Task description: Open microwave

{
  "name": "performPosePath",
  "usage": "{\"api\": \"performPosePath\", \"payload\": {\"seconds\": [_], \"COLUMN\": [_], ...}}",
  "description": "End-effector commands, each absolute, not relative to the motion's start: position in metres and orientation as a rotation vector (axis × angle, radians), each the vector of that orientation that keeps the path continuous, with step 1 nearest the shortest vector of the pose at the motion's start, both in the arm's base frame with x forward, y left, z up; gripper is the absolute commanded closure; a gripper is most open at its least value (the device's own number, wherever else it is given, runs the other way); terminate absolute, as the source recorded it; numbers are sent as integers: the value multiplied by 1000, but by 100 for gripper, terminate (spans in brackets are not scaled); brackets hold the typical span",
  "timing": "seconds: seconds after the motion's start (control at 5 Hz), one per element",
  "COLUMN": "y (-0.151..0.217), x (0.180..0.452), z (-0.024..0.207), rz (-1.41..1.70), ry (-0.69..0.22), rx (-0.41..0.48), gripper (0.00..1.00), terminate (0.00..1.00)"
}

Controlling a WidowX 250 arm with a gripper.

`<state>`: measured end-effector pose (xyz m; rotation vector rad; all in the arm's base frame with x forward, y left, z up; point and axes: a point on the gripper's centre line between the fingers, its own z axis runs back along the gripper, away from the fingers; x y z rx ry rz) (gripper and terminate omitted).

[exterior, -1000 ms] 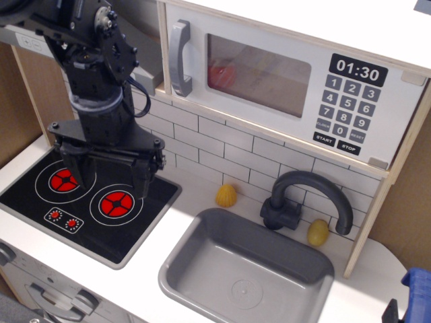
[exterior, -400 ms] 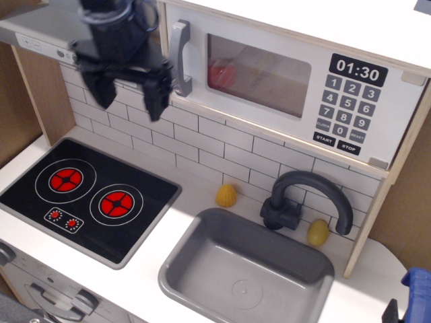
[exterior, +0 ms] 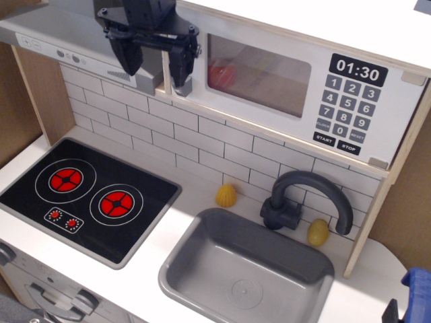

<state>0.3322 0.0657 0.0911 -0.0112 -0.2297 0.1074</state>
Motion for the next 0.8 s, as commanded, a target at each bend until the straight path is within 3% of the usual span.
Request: {"api": "performPosePath", "payload": {"seconds": [0.0, 0.4, 0.6], "y": [76, 78, 81], "x": [354, 364, 364], "z": [105, 99, 97], "rz": [161, 148, 153], "ry": [-306, -347, -327], "rx": [56, 78, 50], "gripper": [0, 0, 100], "terminate": [0, 0, 0]}}
